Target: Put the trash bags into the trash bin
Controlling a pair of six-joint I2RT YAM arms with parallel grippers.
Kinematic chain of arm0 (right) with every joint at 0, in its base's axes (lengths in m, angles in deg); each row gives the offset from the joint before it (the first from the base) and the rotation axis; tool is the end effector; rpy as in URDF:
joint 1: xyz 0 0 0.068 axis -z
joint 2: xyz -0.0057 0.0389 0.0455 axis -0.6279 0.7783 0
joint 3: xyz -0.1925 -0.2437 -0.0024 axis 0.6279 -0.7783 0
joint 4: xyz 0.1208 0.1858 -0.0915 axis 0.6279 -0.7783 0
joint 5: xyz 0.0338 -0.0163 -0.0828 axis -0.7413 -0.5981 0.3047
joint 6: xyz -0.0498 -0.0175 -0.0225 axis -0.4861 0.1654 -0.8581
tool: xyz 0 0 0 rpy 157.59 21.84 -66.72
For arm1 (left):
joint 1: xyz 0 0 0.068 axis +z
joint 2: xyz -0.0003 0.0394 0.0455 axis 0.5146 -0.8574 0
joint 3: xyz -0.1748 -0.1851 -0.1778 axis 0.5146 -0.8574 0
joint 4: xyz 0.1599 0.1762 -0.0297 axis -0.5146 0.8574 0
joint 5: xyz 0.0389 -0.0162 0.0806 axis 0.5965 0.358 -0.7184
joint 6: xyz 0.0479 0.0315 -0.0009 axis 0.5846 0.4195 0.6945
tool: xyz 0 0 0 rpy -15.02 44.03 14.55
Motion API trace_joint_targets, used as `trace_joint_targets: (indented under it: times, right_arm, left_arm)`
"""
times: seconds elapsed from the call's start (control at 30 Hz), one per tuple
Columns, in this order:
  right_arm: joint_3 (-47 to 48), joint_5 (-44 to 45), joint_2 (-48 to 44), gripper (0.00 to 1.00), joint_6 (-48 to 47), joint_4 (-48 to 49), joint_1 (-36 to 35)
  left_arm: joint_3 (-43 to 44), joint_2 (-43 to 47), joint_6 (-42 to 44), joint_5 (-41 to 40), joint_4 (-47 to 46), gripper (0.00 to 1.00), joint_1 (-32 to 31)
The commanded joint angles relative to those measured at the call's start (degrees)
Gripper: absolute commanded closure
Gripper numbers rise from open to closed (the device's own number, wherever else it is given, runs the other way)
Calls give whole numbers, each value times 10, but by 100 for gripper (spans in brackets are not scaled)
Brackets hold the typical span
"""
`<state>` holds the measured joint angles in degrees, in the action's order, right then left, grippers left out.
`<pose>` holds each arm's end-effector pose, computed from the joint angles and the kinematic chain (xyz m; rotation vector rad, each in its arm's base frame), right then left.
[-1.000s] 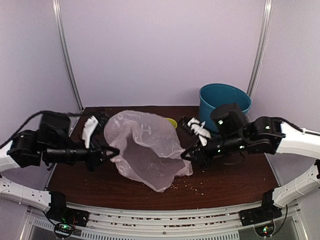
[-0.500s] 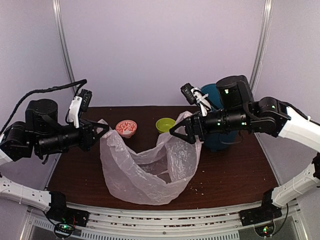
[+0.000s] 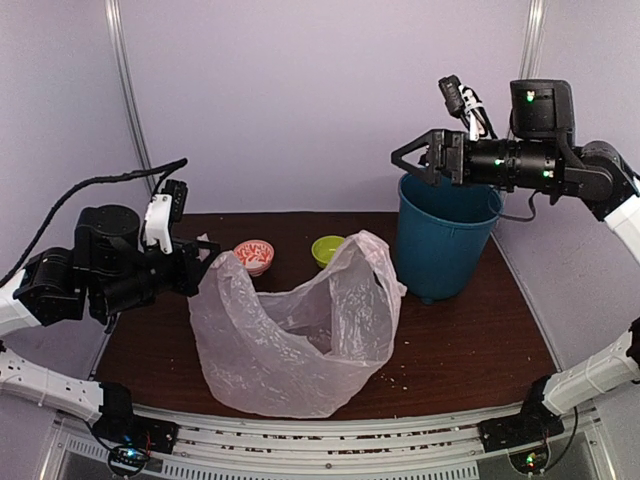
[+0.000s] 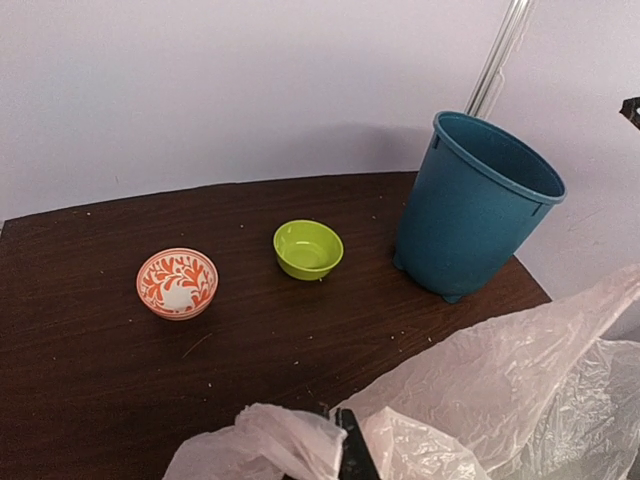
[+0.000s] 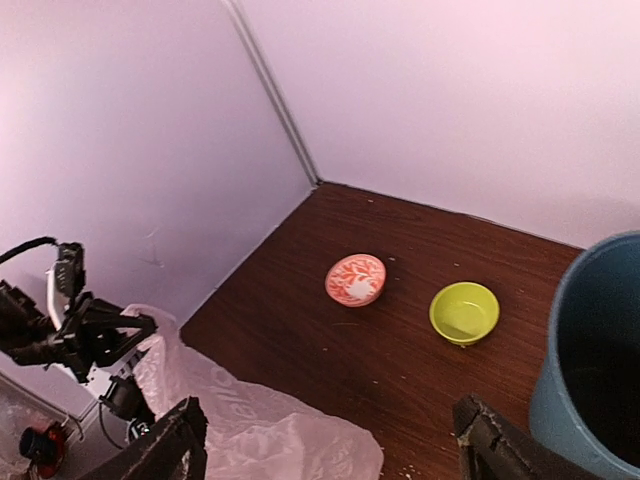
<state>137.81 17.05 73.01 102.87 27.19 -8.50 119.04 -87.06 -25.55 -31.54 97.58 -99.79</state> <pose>0.1387 0.1598 0.5231 -0.5703 1.8689 0.9426 0.0718 -0.1209 0.4053 0.1241 1.9290 -0.6710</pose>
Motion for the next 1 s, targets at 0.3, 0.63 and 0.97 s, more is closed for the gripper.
trace_joint_targets:
  times: [0.3, 0.63, 0.97]
  right_arm:
    - [245, 106, 232, 34, 21, -284, 119]
    - [276, 131, 313, 39, 36, -285, 131]
    - [266, 119, 342, 50, 4, -282, 143]
  left_arm:
    - [-22, 11, -18, 3, -65, 100, 3]
    - [-38, 12, -21, 13, -78, 100, 3]
    - [-48, 14, -37, 12, -74, 100, 3]
